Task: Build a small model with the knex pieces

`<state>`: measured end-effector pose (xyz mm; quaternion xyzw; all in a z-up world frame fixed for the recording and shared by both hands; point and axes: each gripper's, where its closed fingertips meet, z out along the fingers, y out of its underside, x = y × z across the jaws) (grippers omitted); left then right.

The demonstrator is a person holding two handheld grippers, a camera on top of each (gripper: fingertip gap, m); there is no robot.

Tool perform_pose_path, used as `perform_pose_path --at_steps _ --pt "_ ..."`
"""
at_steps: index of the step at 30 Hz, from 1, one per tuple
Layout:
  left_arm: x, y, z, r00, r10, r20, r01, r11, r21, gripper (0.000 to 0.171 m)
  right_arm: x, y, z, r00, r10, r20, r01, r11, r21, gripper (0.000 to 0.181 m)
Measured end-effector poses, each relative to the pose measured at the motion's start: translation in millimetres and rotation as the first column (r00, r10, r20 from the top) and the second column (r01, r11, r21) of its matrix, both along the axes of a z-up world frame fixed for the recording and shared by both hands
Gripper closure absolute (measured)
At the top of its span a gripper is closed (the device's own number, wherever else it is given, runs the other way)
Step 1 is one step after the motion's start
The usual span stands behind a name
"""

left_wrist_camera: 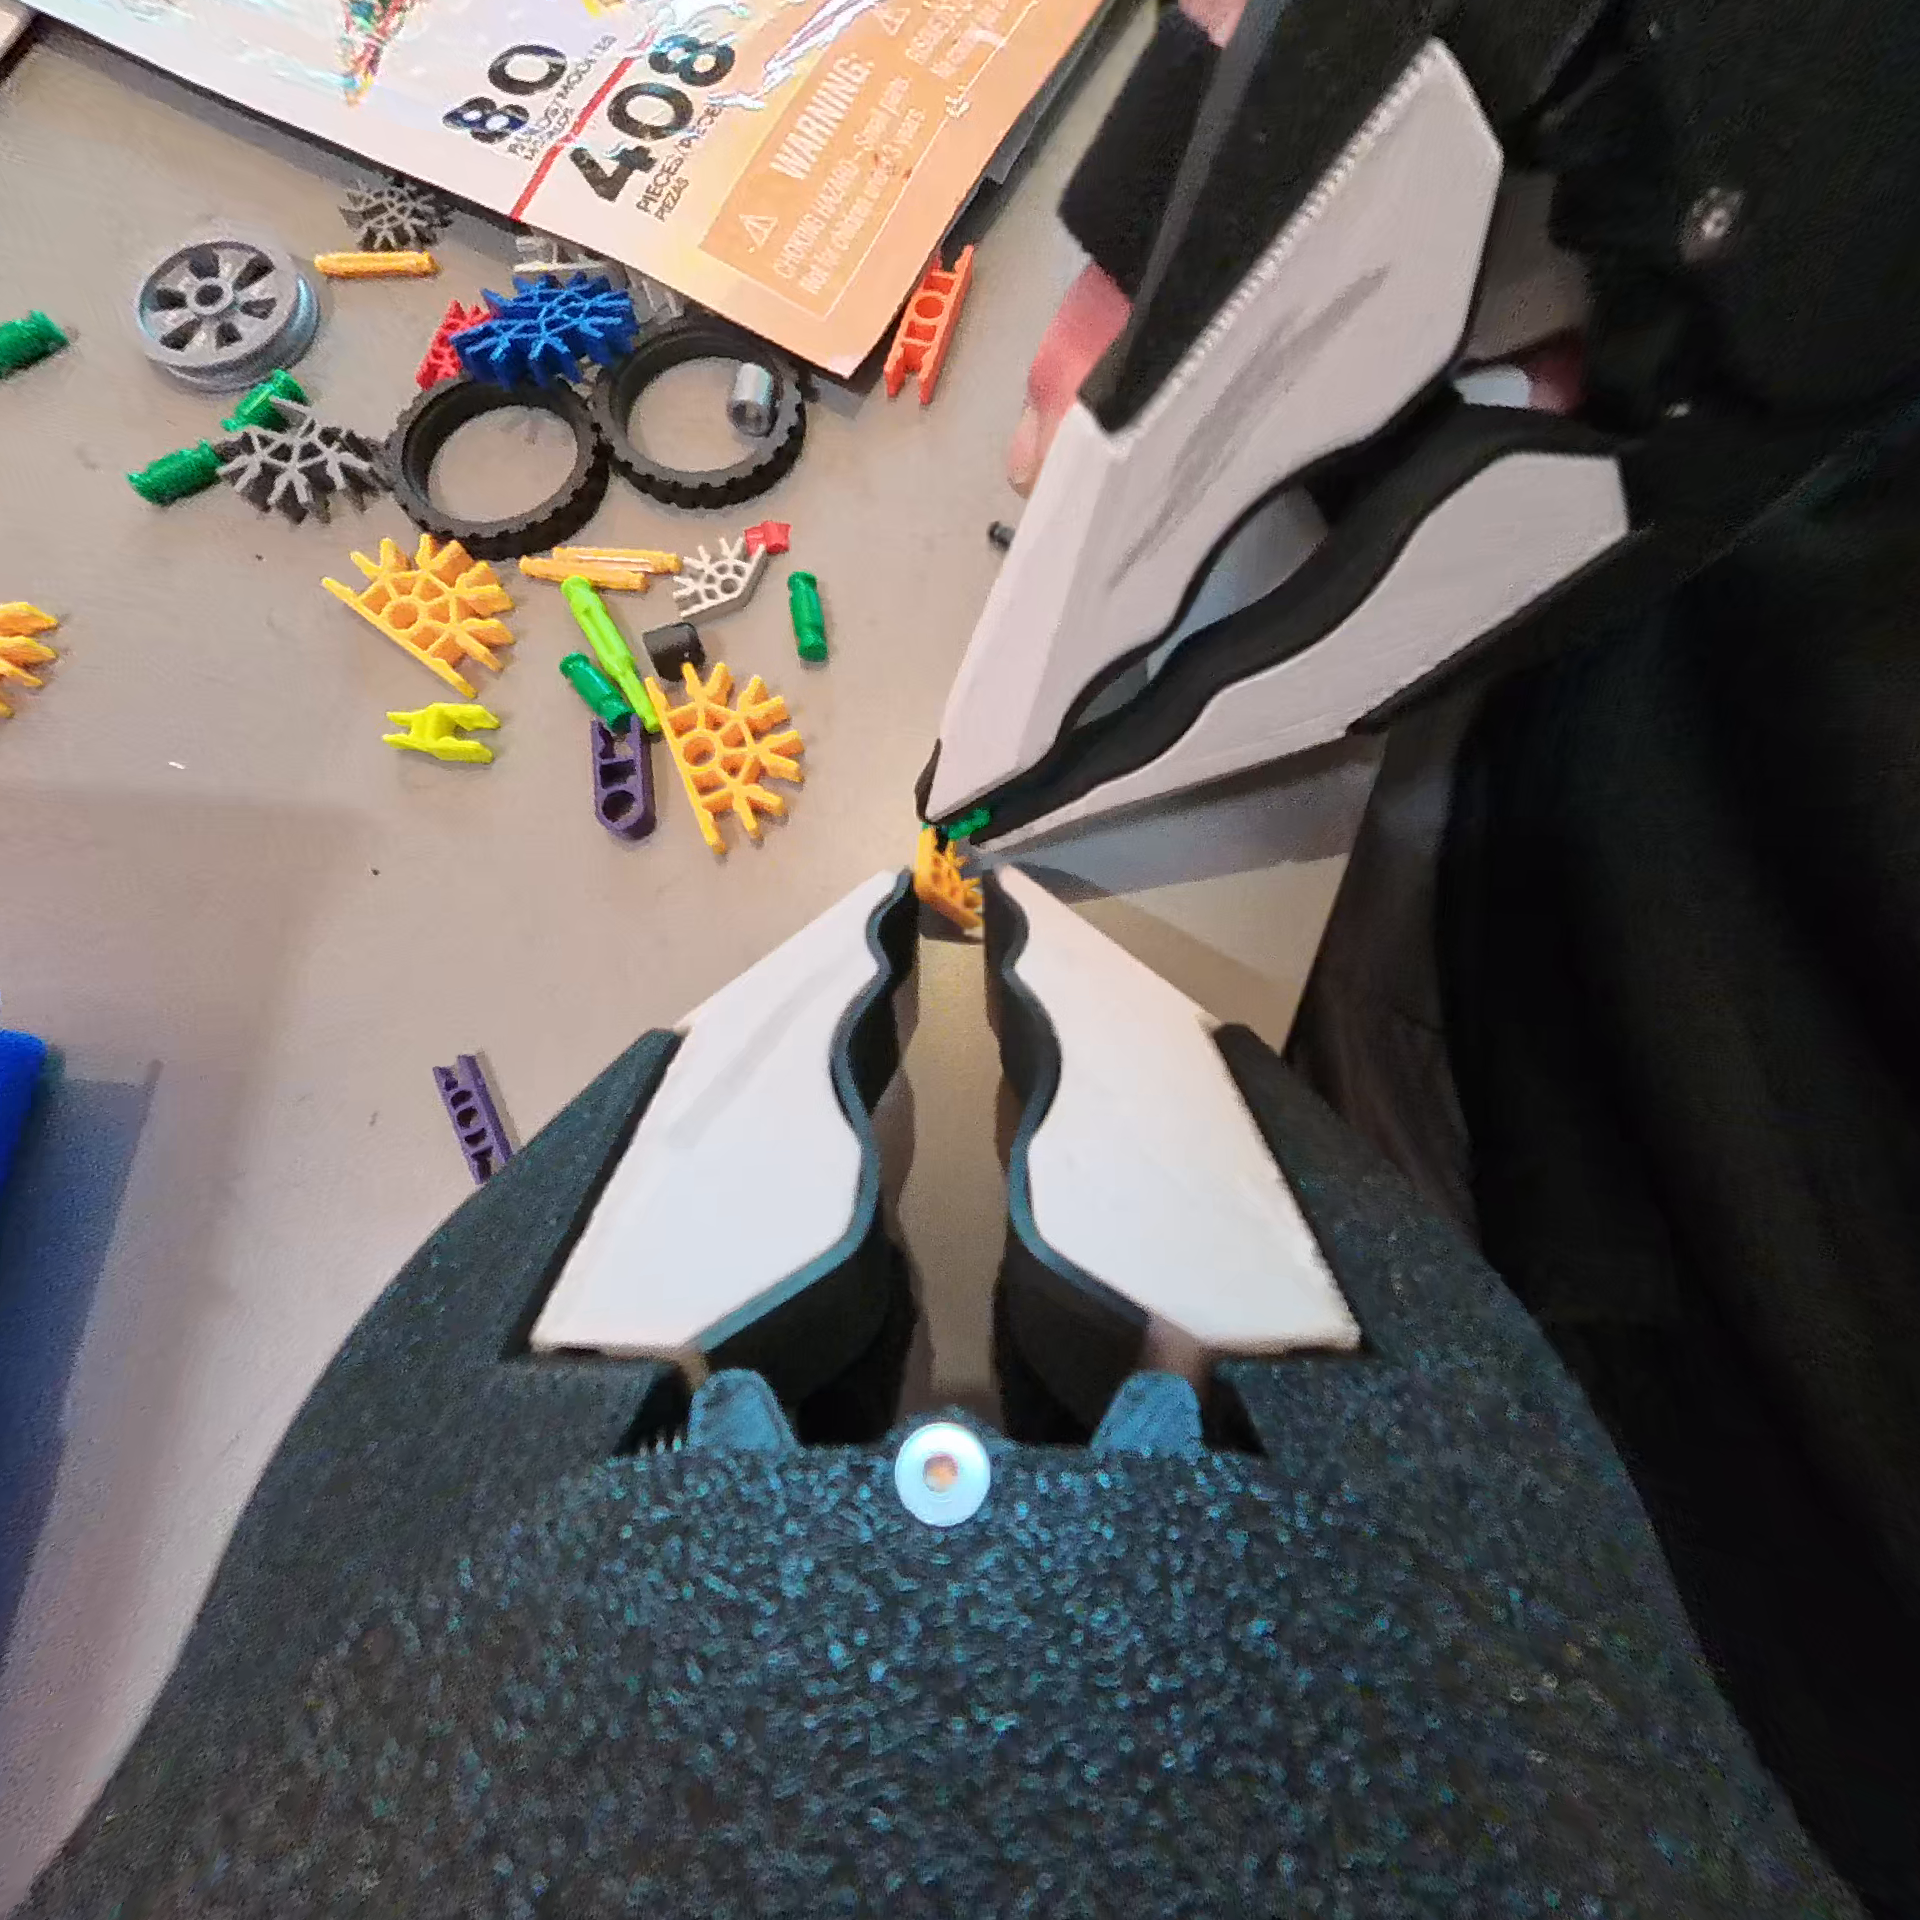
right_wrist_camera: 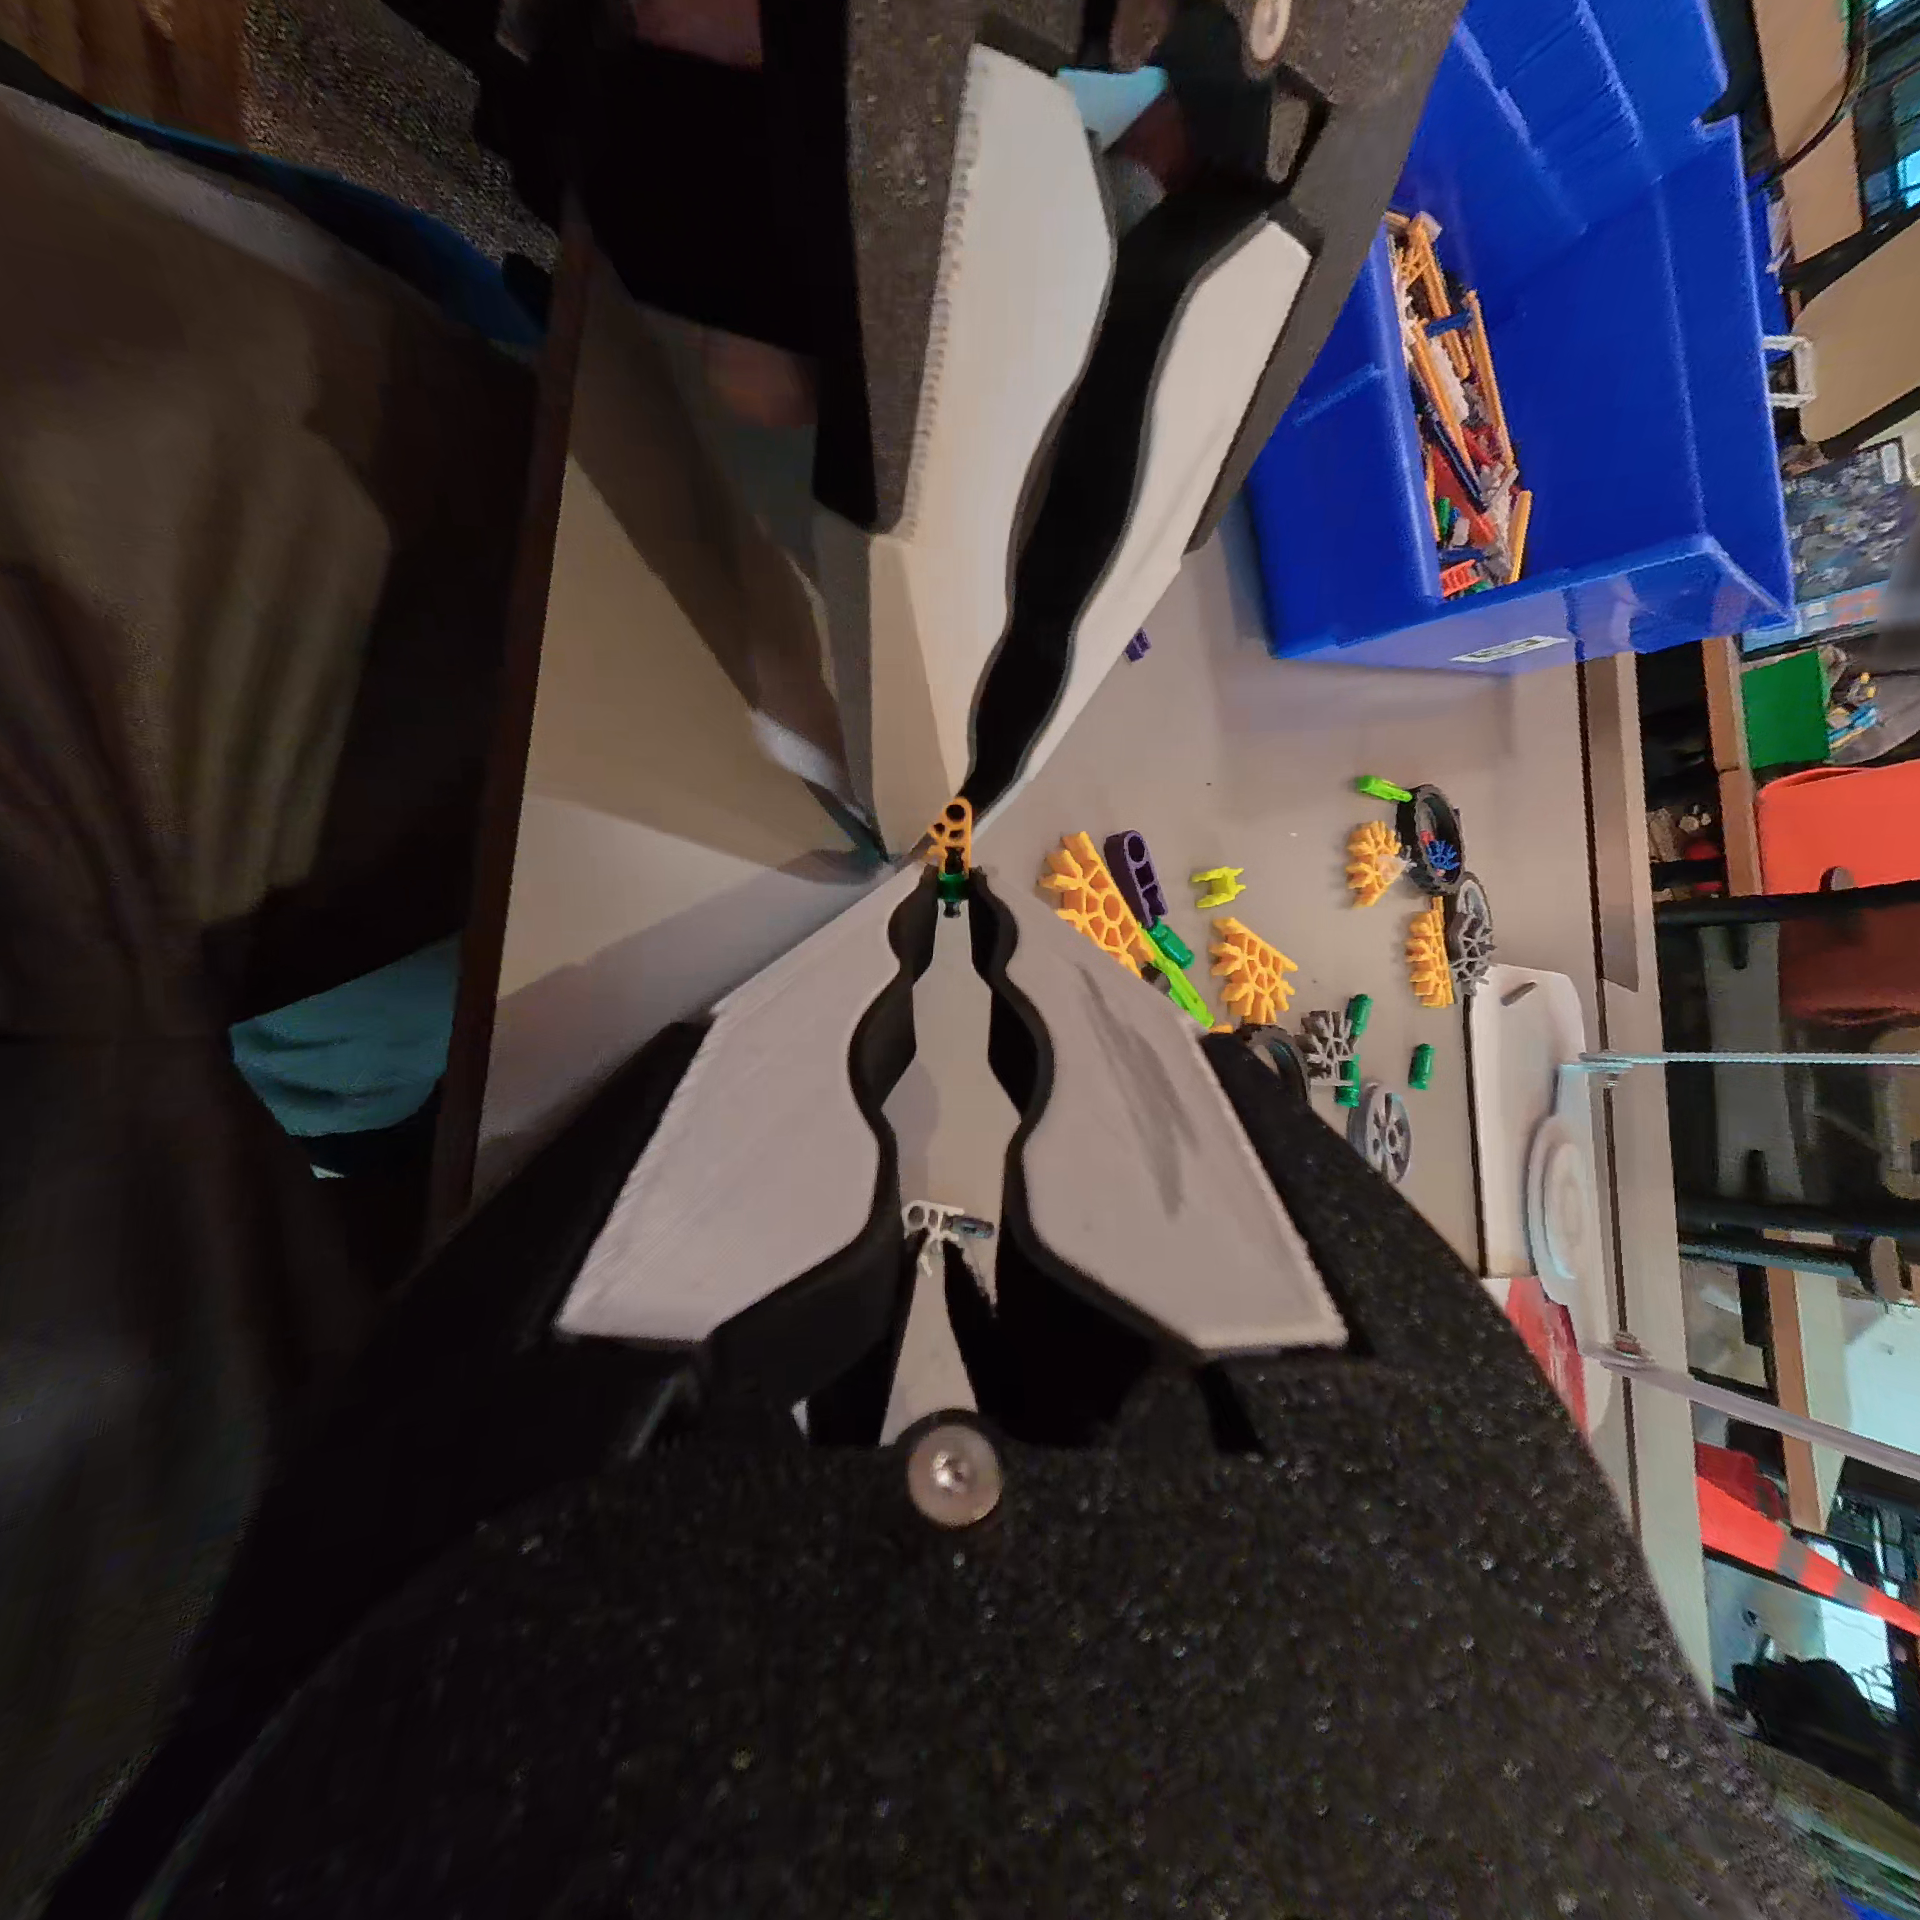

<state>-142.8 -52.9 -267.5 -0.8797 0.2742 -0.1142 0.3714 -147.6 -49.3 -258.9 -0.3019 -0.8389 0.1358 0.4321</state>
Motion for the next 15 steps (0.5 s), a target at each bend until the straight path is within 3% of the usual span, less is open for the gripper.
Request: perform_pose_path --at_steps 11,15 --pt "2.1 4.0 0.7 0.999 -0.004 0.036 0.004 1.000 -0.016 0.170 3.1 3.3 -3.5 1.000 0.003 -0.003 -0.003 0.997 -0.073 0.176" --pt "3.1 4.4 0.6 0.999 -0.008 0.041 0.008 1.000 -0.019 0.170 4.1 6.9 -2.3 1.000 -0.011 0.010 0.012 0.993 -0.117 0.165"
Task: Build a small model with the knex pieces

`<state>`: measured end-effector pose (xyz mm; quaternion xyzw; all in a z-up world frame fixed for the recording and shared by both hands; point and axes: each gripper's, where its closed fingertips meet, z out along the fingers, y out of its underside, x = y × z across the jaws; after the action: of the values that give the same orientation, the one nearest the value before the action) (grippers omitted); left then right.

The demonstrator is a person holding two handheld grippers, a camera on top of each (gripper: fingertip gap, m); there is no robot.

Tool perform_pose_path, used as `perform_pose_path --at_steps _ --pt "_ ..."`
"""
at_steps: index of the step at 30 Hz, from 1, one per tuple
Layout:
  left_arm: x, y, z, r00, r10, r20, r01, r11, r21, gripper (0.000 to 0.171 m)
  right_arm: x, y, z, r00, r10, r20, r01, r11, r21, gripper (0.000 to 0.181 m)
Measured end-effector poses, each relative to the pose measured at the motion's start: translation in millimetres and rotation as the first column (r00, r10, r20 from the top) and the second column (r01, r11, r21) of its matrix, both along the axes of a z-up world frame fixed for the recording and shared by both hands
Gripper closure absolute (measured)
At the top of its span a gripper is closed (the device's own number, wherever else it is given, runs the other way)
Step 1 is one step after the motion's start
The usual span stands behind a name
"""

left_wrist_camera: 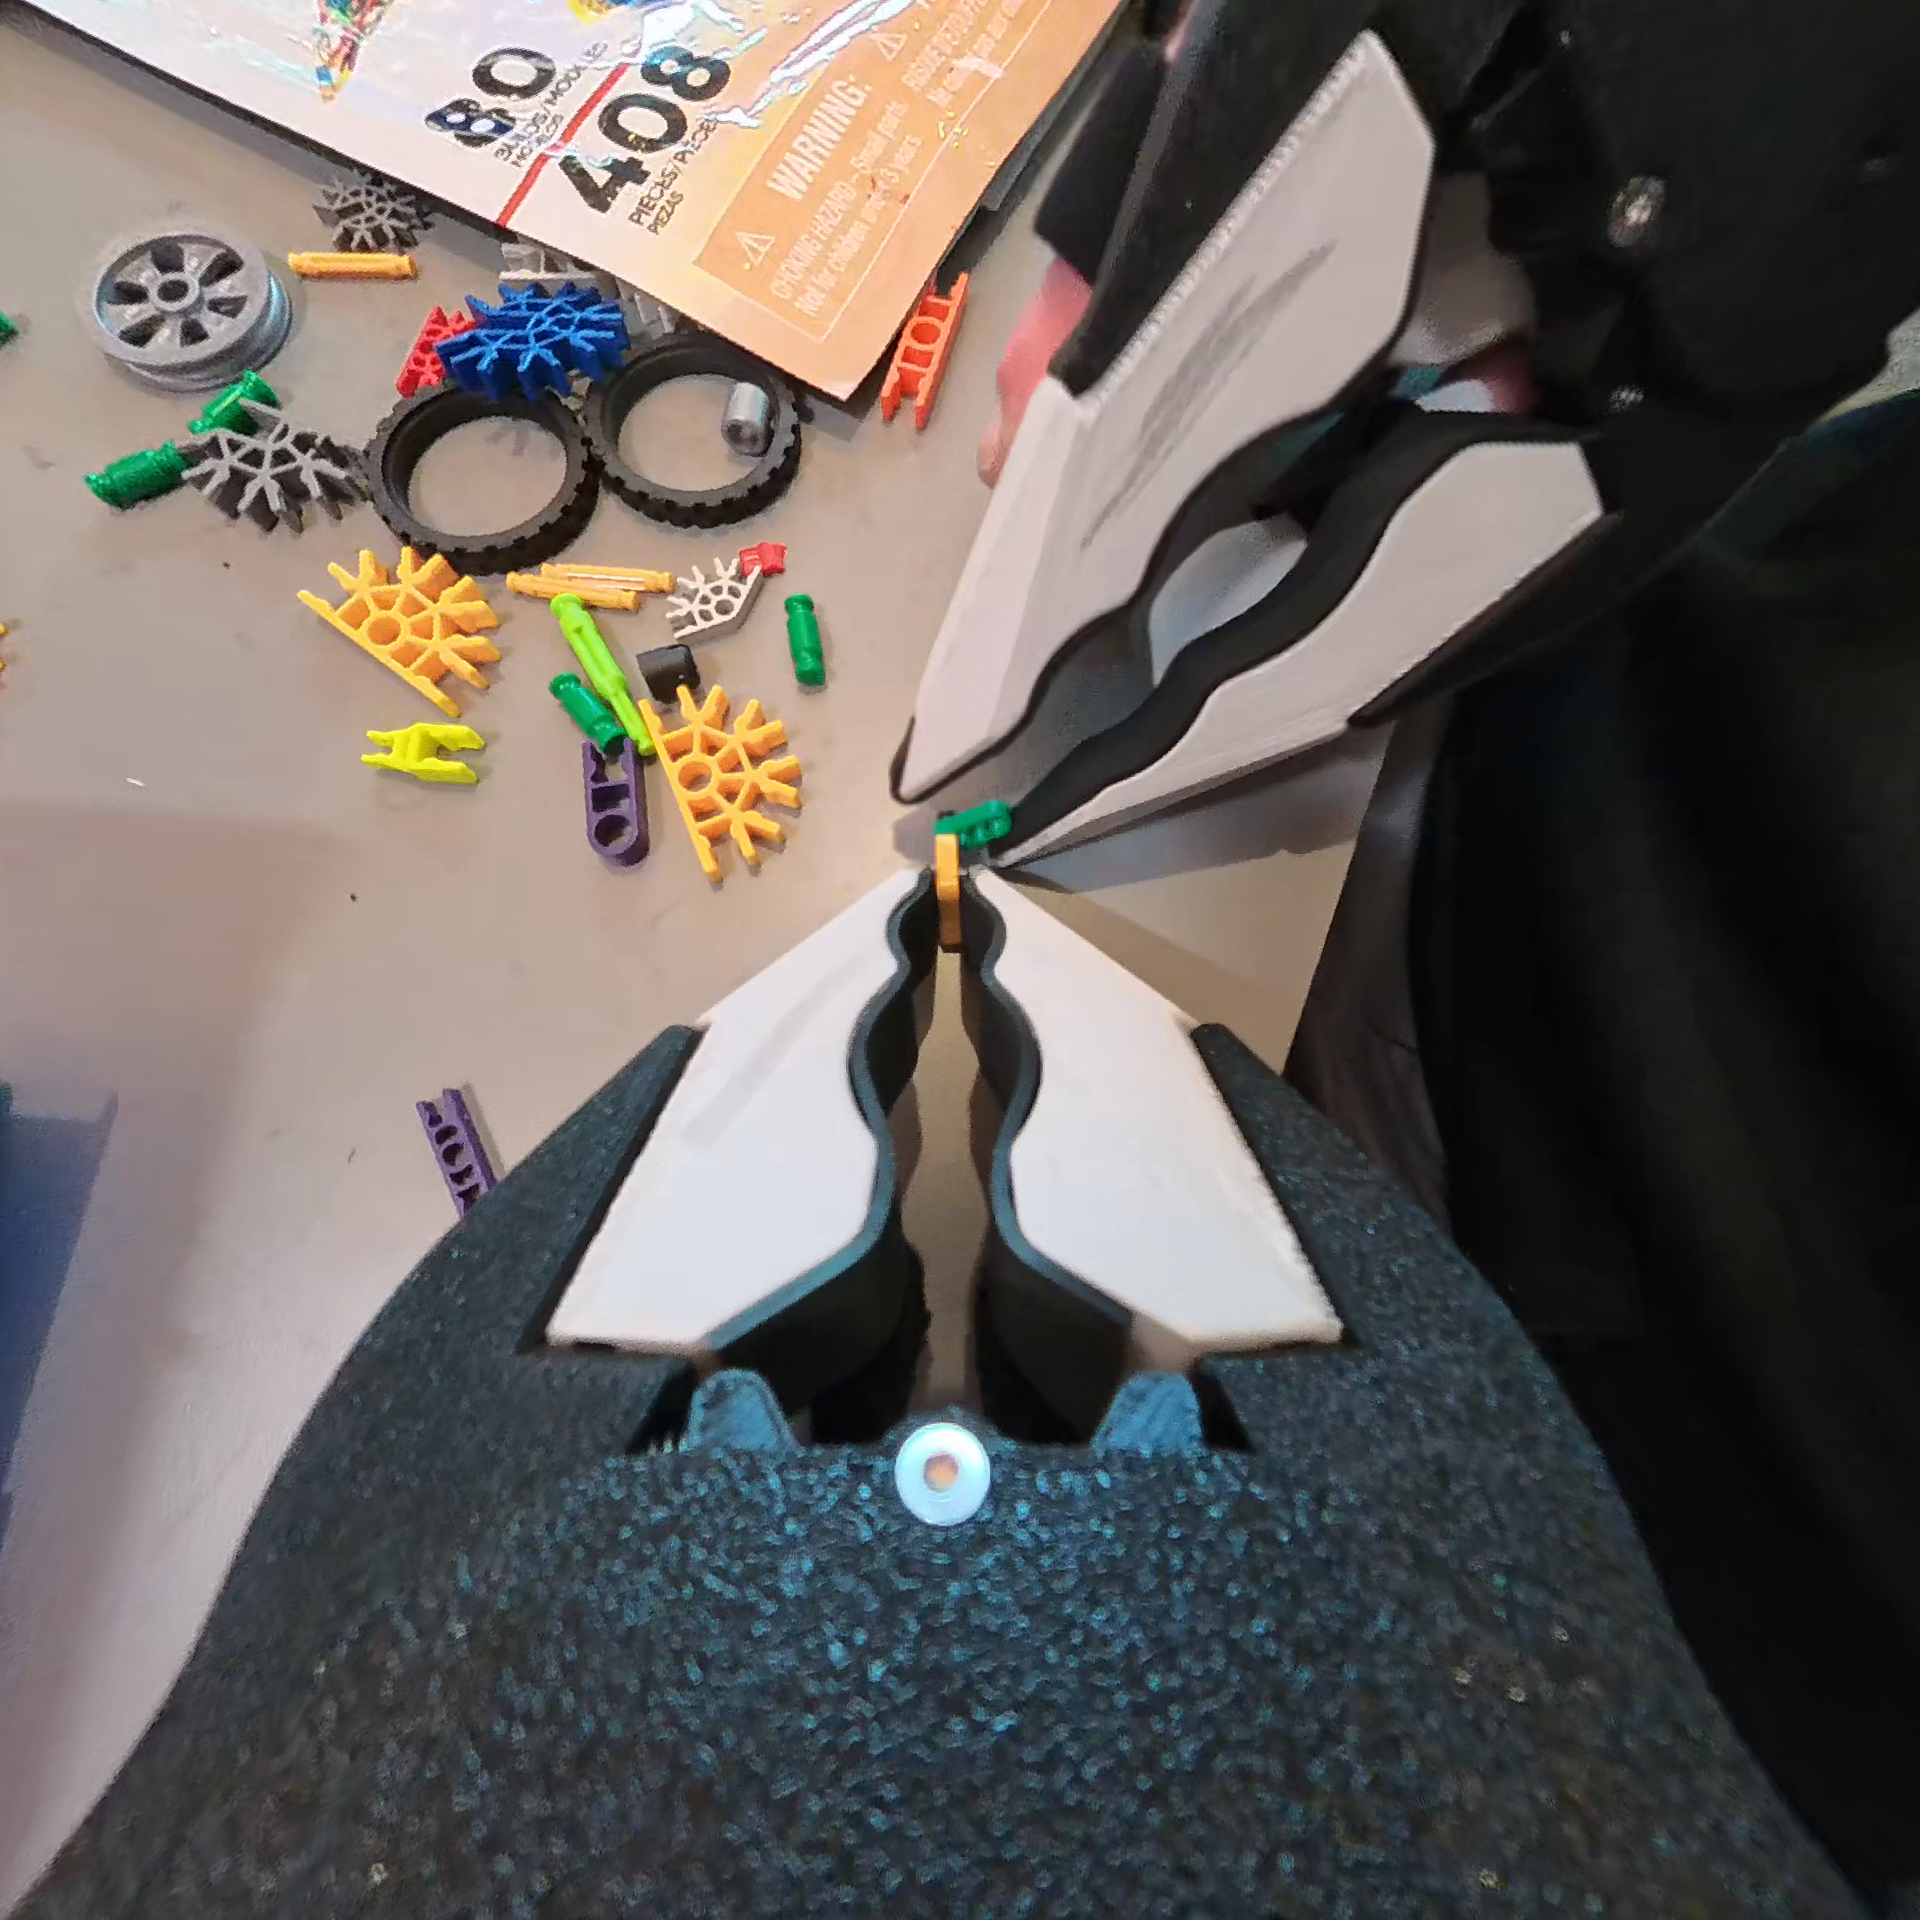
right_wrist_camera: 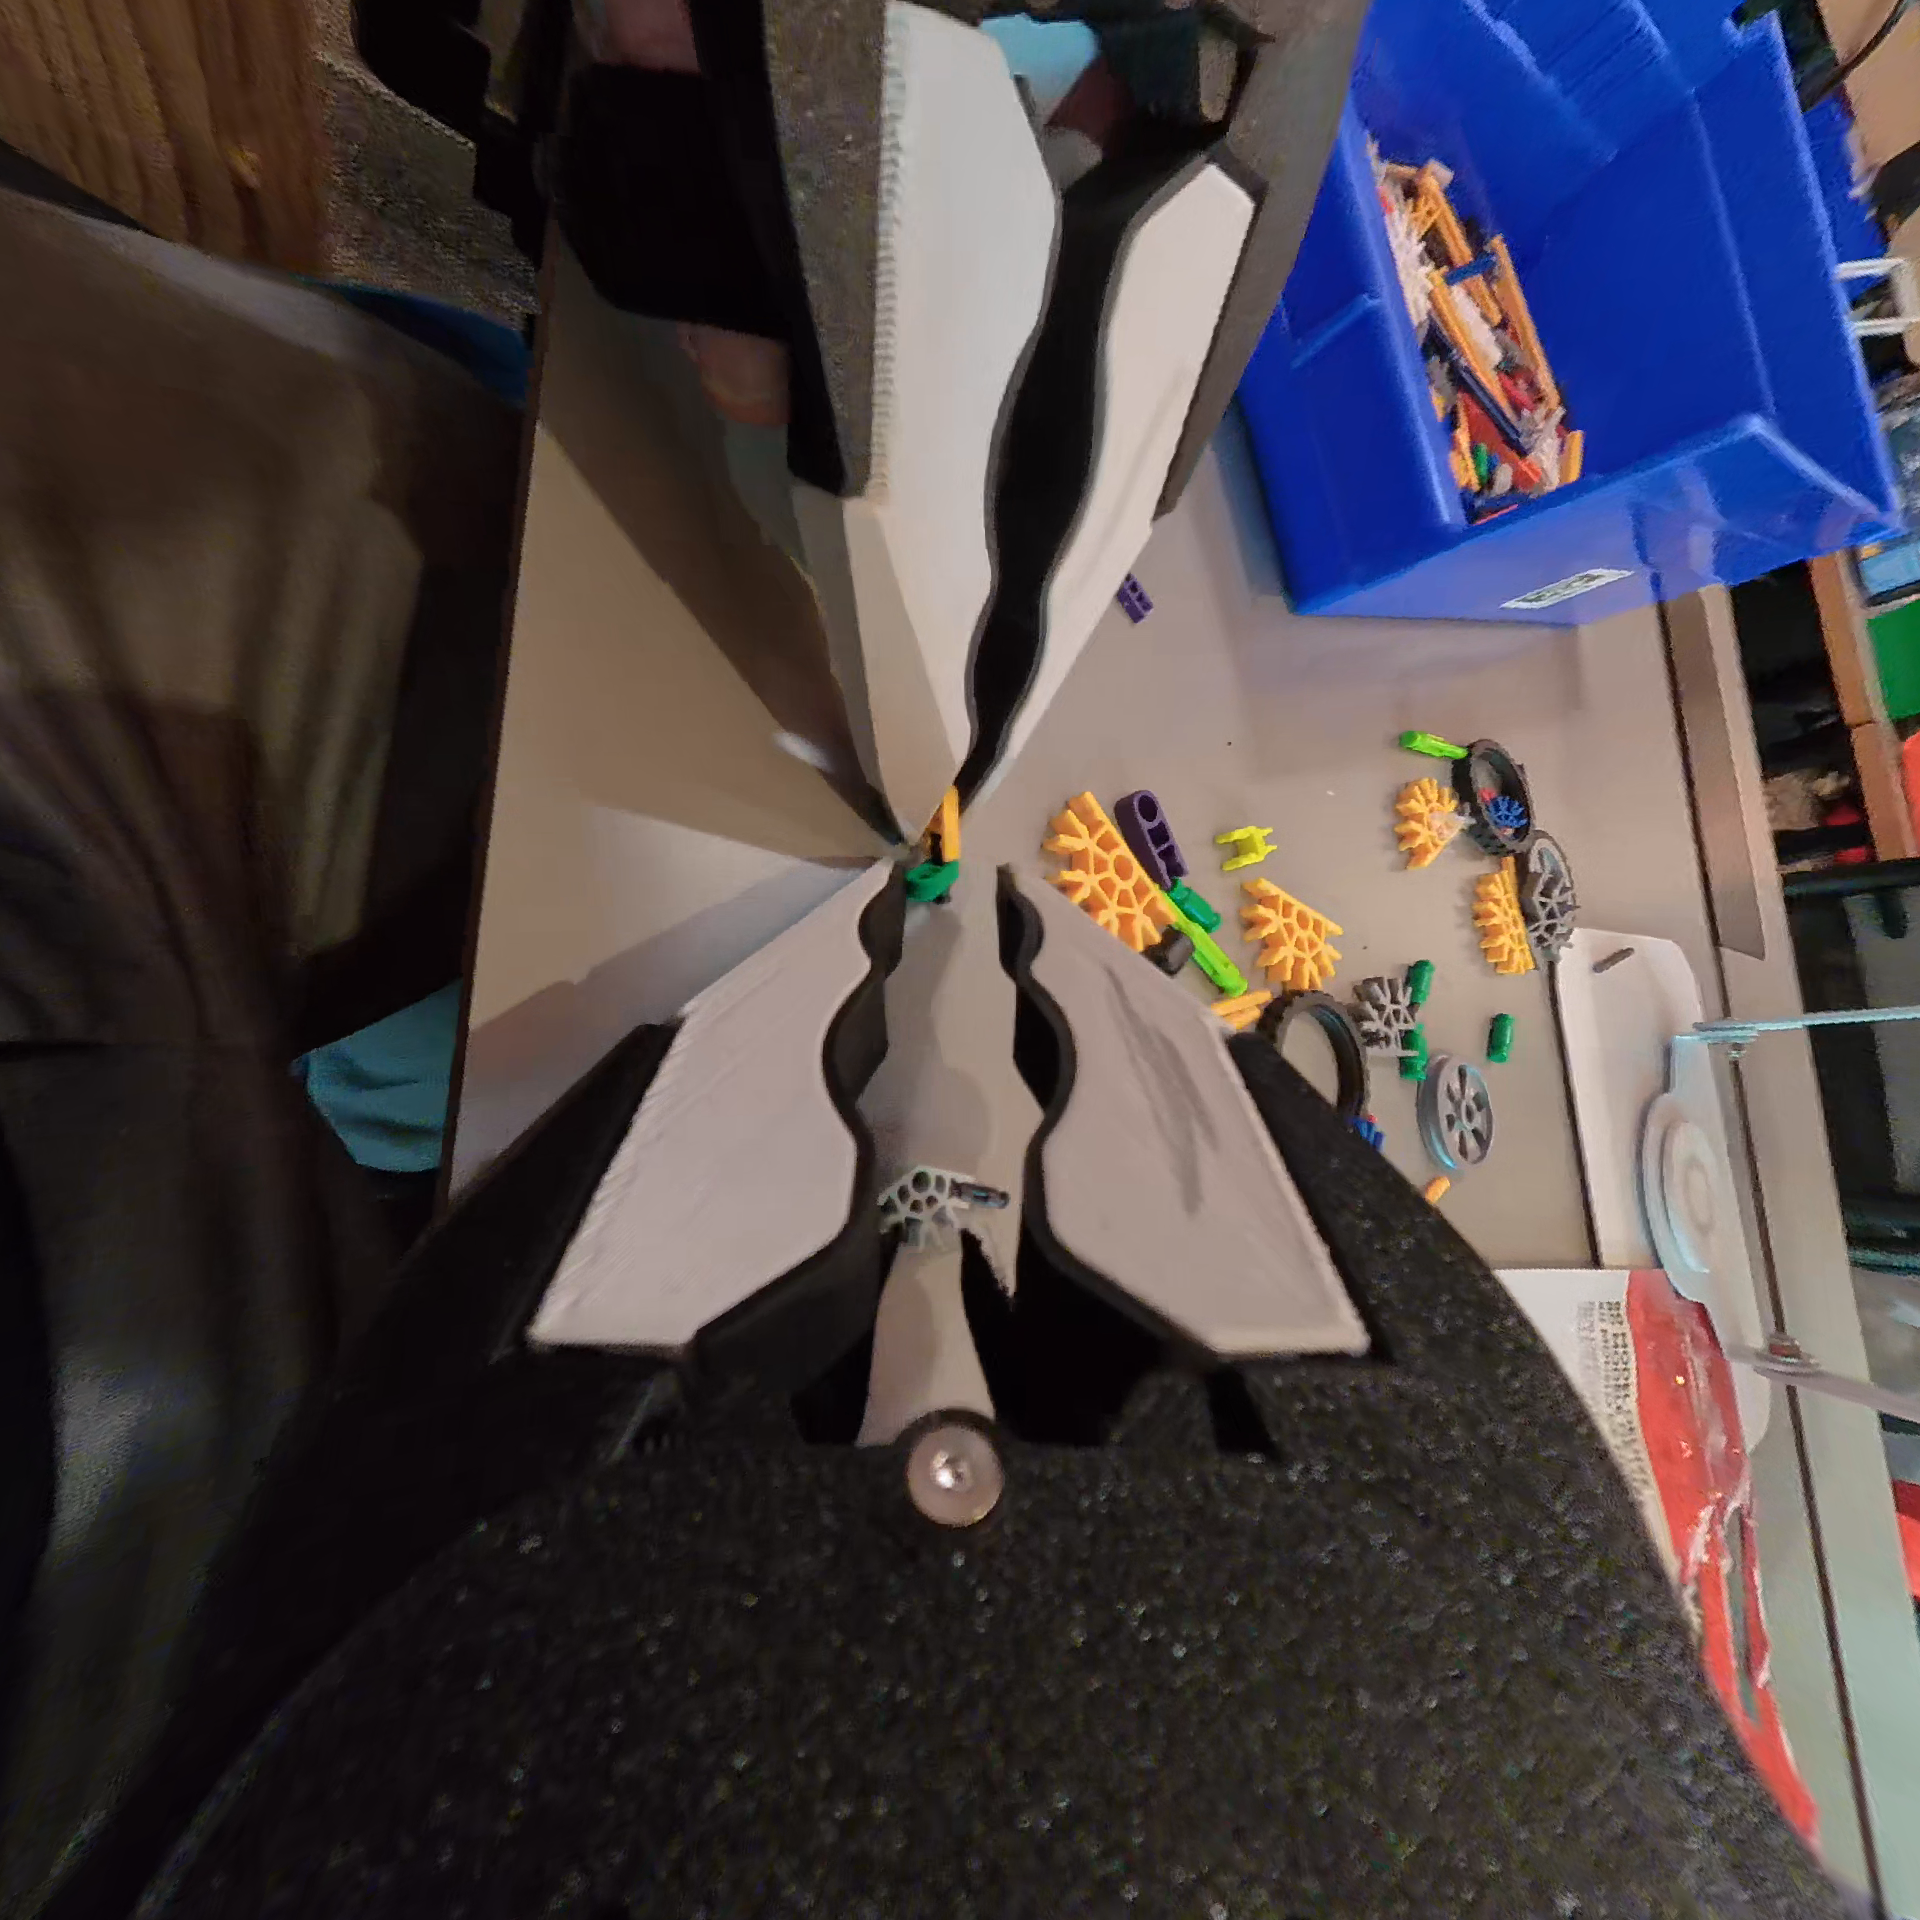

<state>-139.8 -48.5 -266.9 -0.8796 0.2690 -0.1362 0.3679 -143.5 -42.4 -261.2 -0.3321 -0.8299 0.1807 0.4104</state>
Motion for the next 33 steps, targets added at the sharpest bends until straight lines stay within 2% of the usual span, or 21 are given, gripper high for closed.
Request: perform_pose_path --at_steps 7,10,19,33 --pt "2 -1 0 1.000 -0.015 0.008 0.015 1.000 -0.004 0.171 9 -2 -2 0.991 0.040 0.127 -0.015 0.981 -0.195 0.164" --pt "2 0 0 1.000 -0.021 0.006 0.021 1.000 -0.003 0.171 9 -2 -5 0.984 0.059 0.169 -0.019 0.972 -0.233 0.171" --pt "4 1 0 0.999 -0.042 -0.005 0.042 0.999 0.005 0.170 10 -3 -6 0.952 0.161 0.261 -0.066 0.939 -0.337 0.169" --pt "4 0 0 0.999 -0.048 0.007 0.048 0.999 0.004 0.171 8 -4 -6 0.954 0.147 0.262 -0.041 0.928 -0.371 0.169"
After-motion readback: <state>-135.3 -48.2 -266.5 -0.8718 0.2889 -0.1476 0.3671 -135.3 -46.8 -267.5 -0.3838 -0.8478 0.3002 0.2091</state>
